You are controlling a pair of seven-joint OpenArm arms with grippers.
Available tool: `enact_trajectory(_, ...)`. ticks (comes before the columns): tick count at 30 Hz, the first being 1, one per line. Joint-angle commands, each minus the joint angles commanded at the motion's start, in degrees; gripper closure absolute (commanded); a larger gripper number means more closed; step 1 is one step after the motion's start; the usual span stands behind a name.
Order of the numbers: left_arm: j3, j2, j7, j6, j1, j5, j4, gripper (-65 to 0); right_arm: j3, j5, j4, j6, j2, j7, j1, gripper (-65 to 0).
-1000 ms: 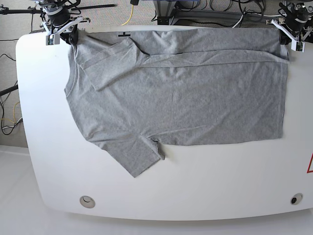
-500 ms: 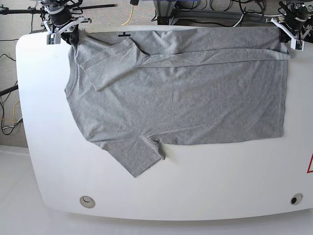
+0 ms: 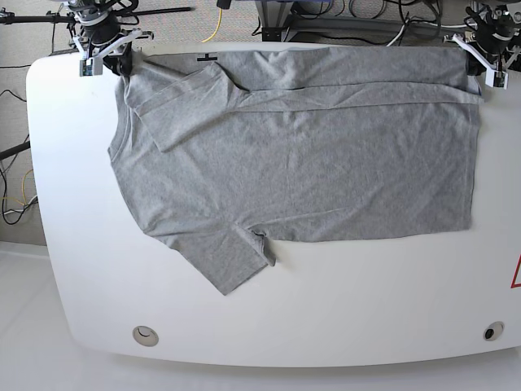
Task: Fold the T-shirt properly
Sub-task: 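Hold the folded edge still with both grippers, then open both grippers, release the folded edge and lift away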
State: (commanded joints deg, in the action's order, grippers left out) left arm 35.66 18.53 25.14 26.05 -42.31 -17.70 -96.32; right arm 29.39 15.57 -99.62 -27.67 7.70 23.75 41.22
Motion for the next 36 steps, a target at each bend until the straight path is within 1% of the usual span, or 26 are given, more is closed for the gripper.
enact_trajectory(3,-0.2,0.0,0.0,0.0,0.0,0.2,0.1,-21.5,0.1,0.4,-0.9,0.13,0.1,-0.5,-0.2,-27.8)
enact_trajectory(5,-0.3,0.1,0.1,-0.1,0.0,0.2,0.0,-25.9,0.4,0.6,-1.3,0.12,0.1,-0.6,-0.2,-32.9)
enact_trajectory(7,-0.3,0.1,0.3,0.0,0.1,0.3,-0.1,-29.1,0.5,0.6,-1.5,0.1,0.1,-0.7,-0.2,-36.5)
enact_trajectory(9,-0.4,0.1,0.5,0.1,0.2,0.3,-0.1,-32.4,0.7,0.9,-1.6,0.13,0.1,-0.9,-0.3,-38.1)
enact_trajectory(13,-1.1,0.1,1.2,-0.3,0.8,0.6,0.5,-38.4,1.3,1.2,-1.4,0.25,0.1,-1.6,-0.7,-37.9)
enact_trajectory(23,-0.1,0.1,1.7,-0.5,1.6,0.4,0.5,-41.0,2.7,1.3,-1.8,0.44,0.2,-1.6,-1.3,-37.4)
enact_trajectory(25,0.9,0.1,1.7,-0.6,1.4,0.4,-0.5,-42.8,3.4,1.1,-2.8,-0.11,0.1,-0.9,-0.9,-37.1)
enact_trajectory(35,4.7,-0.1,1.8,-0.8,1.7,0.3,-3.7,-40.5,5.6,0.5,-6.9,-0.1,0.3,-0.9,-1.2,-36.9)
enact_trajectory(36,5.6,-0.2,1.7,-0.8,2.0,0.2,-4.3,-39.9,6.1,0.5,-8.0,-0.58,0.5,-1.1,-1.3,-37.0)
